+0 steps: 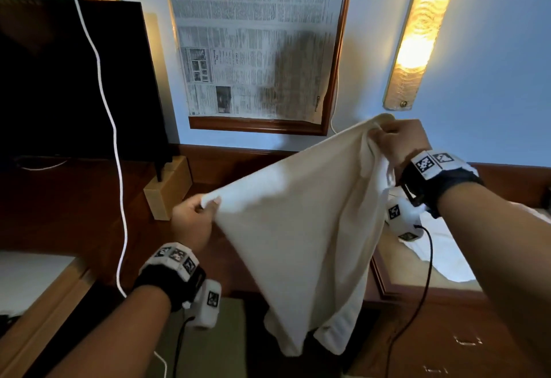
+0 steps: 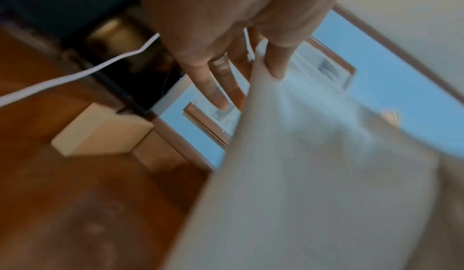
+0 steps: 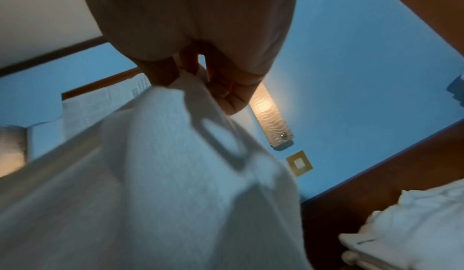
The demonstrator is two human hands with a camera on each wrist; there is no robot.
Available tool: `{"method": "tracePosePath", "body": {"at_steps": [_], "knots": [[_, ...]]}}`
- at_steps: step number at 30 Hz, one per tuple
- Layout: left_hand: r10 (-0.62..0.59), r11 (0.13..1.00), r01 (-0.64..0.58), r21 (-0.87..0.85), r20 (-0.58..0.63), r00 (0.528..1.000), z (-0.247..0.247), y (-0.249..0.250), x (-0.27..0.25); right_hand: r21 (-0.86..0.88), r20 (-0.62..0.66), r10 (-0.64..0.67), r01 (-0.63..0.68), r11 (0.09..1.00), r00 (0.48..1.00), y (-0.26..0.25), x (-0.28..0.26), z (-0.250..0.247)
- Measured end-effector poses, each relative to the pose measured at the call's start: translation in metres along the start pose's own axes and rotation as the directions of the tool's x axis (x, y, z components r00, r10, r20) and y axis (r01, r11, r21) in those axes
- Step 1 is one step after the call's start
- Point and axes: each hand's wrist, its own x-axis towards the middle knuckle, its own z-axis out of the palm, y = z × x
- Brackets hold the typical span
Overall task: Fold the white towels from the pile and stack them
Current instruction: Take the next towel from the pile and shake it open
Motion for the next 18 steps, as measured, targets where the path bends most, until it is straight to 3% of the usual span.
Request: {"method": "tracePosePath", "body": {"at_steps": [3,6,10,15,18], "knots": [[-0.022,0.993,0.004,-0.116,-0.158,0.987,-0.003,0.007,0.023,-0.015,0.056,0.072,-0.072,0.997,0.996,0.023,-0.007,0.004],[-0.03,0.991,0.01,-0.131,-0.15,0.988,-0.004,0.015,0.05,-0.036,0.166,0.116,-0.112,0.993,0.979,0.047,-0.018,0.012],[-0.005,0.998,0.01,0.064,-0.071,0.997,-0.005,0.007,0.069,-0.075,0.273,0.116,-0.099,0.992,0.955,0.091,-0.046,0.03],[-0.179,0.94,0.16,0.301,0.038,0.983,-0.011,-0.03,0.06,-0.234,0.227,0.262,-0.209,0.949,0.938,0.171,-0.081,0.049],[-0.285,0.877,0.249,0.412,0.026,0.958,-0.024,-0.058,0.045,-0.337,0.179,0.401,-0.327,0.883,0.899,0.216,-0.108,0.052]]}}
